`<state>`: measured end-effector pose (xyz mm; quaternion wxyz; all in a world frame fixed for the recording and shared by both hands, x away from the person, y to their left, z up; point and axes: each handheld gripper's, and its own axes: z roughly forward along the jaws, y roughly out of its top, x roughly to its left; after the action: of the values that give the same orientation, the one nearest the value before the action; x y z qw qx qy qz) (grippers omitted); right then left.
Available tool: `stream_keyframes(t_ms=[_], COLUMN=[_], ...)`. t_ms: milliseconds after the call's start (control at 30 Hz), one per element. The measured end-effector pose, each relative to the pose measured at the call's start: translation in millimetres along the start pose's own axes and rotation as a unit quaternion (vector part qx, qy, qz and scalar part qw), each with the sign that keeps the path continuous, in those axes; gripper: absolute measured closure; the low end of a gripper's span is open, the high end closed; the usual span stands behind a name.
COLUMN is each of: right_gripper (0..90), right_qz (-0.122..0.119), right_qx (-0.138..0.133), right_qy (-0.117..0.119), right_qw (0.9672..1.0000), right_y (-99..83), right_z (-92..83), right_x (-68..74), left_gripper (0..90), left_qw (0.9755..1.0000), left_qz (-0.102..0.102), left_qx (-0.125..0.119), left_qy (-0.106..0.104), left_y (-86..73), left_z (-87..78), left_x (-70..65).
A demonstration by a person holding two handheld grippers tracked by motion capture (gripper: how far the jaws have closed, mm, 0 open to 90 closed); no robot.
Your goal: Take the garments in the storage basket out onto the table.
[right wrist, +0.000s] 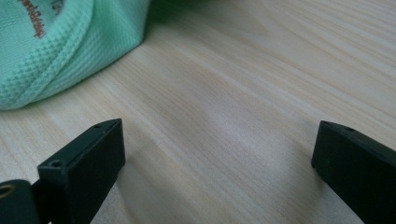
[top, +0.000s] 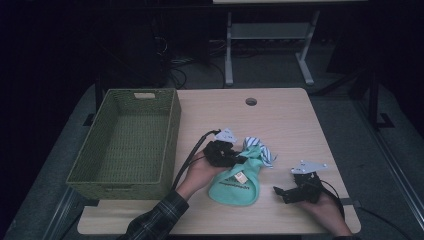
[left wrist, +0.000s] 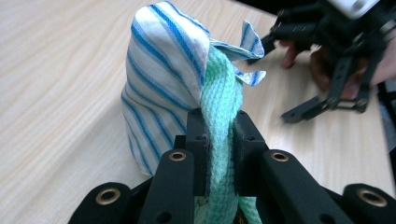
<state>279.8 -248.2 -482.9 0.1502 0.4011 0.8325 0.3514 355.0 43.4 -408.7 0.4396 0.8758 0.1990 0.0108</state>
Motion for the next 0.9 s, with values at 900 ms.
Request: stream_keyframes(t_ms=[900], right_gripper=[2.3], right_qz=[-0.001], right_qx=[0.0], right_qy=[0.0], right_qw=[1.0], right_y=[0.0], right_z=[0.0], right_x=[-0.1], left_gripper=[72.6], left_qw=[0.9957], left_qz=[0.007], left_qx=[0.072], left_qy=[0.057], left_y=[-34.3], left_z=[38.5], left_x=[16.3])
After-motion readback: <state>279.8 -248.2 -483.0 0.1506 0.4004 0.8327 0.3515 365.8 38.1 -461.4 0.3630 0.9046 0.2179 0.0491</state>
